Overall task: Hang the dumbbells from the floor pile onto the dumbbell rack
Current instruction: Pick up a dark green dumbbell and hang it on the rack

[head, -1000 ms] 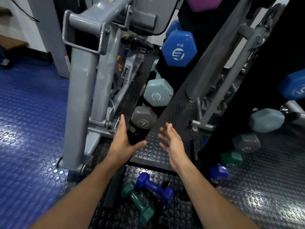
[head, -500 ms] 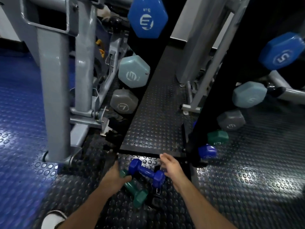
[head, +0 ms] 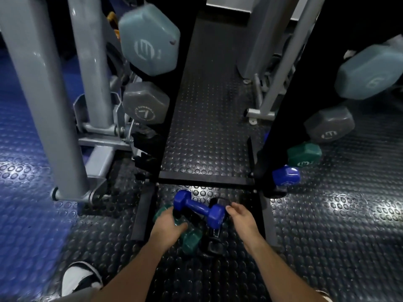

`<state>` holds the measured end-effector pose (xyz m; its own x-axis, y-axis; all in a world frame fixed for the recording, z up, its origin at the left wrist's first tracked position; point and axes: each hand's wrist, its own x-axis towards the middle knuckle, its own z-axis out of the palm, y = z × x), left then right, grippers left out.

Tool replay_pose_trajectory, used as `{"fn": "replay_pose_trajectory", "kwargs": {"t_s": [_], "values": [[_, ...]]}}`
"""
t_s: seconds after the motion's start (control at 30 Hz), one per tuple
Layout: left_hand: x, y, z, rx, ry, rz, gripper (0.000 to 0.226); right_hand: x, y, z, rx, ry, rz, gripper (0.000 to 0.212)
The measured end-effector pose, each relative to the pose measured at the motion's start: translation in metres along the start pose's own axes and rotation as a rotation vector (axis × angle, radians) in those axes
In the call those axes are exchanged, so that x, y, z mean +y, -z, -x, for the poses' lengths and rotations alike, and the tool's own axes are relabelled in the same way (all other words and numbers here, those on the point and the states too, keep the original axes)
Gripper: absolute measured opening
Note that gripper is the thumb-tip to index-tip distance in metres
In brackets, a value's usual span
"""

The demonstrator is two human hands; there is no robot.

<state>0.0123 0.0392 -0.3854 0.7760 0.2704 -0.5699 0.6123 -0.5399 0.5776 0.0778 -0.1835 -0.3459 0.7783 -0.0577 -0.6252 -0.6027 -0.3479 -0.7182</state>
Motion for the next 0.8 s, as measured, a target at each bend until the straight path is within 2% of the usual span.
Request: {"fn": "replay_pose_trajectory", "kwargs": {"t_s": [0.1, 0.2, 0.3, 0.37, 0.47, 0.53, 0.67, 0.8], "values": [[-0.005, -0.007, -0.023, 0.036, 0.020, -0.096, 0.064, 0.021, -0.005, -0.012, 0.026, -0.066, 0.088, 0.027], [-0.018, -0.013, -0.047, 0.052, 0.070, -0.276, 0.075, 0.047, -0.024, -0.014, -0.078, -0.161, 0.108, 0.020], [-0.027, -0.017, -0.064, 0.019, 0.093, -0.279, 0.077, 0.065, -0.056, -0.011, -0.138, -0.068, 0.227, 0.018], [-0.036, -0.019, -0.075, 0.001, 0.120, -0.230, 0.076, 0.076, -0.078, -0.008, -0.156, 0.027, 0.385, 0.031], [-0.050, -0.024, -0.092, 0.000, 0.149, -0.174, 0.074, 0.091, -0.104, -0.007, -0.222, 0.208, 0.741, 0.074], [-0.054, -0.024, -0.097, 0.014, 0.149, -0.151, 0.071, 0.097, -0.111, -0.010, -0.233, 0.266, 0.885, 0.096], [-0.061, -0.025, -0.110, 0.014, 0.159, -0.106, 0.069, 0.111, -0.119, -0.025, -0.153, 0.292, 1.040, 0.113], [-0.072, -0.029, -0.123, 0.001, 0.171, -0.071, 0.071, 0.122, -0.122, -0.042, -0.129, 0.297, 1.201, 0.117]]}}
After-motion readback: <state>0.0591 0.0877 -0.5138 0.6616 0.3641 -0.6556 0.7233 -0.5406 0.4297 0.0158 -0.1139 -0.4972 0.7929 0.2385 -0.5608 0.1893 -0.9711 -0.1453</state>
